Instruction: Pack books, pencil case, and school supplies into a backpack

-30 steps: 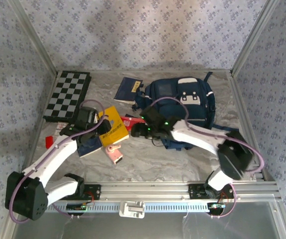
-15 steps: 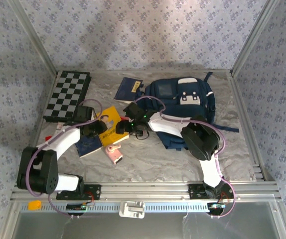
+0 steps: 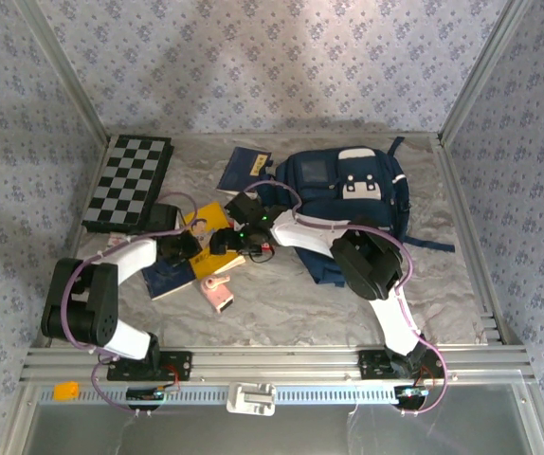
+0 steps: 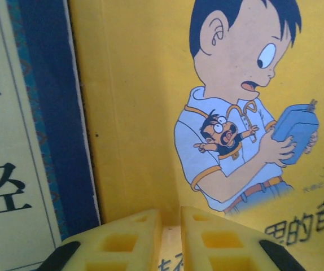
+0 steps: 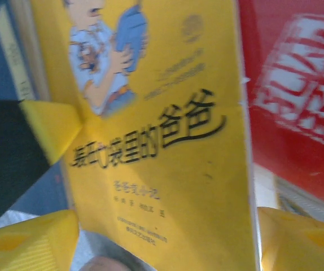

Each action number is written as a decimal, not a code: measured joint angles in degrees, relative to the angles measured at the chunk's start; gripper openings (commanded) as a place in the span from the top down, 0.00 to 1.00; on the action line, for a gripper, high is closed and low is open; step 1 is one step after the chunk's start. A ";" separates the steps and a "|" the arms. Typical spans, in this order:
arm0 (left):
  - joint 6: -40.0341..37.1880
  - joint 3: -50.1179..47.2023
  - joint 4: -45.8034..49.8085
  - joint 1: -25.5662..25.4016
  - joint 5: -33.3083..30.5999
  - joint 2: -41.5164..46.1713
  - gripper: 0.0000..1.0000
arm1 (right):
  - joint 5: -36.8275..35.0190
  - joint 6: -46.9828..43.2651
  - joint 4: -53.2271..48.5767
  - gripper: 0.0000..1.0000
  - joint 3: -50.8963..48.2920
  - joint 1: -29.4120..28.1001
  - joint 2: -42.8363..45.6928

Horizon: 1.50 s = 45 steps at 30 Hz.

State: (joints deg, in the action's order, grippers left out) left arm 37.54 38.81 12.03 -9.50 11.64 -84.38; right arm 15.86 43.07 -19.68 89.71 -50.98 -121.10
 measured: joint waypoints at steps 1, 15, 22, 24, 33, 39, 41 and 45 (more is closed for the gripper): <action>0.00 -0.42 -0.48 0.37 0.42 0.24 0.84 | 0.13 -0.50 -0.22 0.25 0.76 -0.22 0.00; -0.61 -2.43 -2.38 2.34 0.79 1.70 0.86 | 3.08 -3.30 -1.55 0.43 1.84 -0.39 0.02; -0.61 -2.58 -2.38 2.34 0.59 1.86 0.86 | 4.00 -3.41 -0.48 0.39 0.46 -0.52 0.87; -0.61 -2.62 -2.43 2.34 0.59 1.88 0.86 | 4.48 -3.10 0.17 0.37 -0.83 -0.55 1.70; -0.61 -2.67 -2.62 2.34 0.61 1.88 0.86 | 4.83 -0.13 2.99 0.29 -6.86 0.26 2.82; -0.59 -2.78 -2.80 2.36 0.63 1.88 0.86 | 6.03 0.55 3.67 0.36 -4.31 0.42 1.05; -0.59 -2.78 -2.80 2.38 0.61 1.88 0.86 | 6.03 0.61 3.61 0.38 -4.00 0.33 1.01; -0.59 -2.78 -2.80 2.38 0.63 1.88 0.86 | 5.81 0.59 3.26 0.44 -3.82 0.15 1.49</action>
State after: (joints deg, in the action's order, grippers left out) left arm 36.95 36.03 9.23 -7.11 12.27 -82.50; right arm 21.67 43.66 -16.43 85.89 -50.83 -119.61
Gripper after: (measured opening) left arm 0.139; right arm 0.590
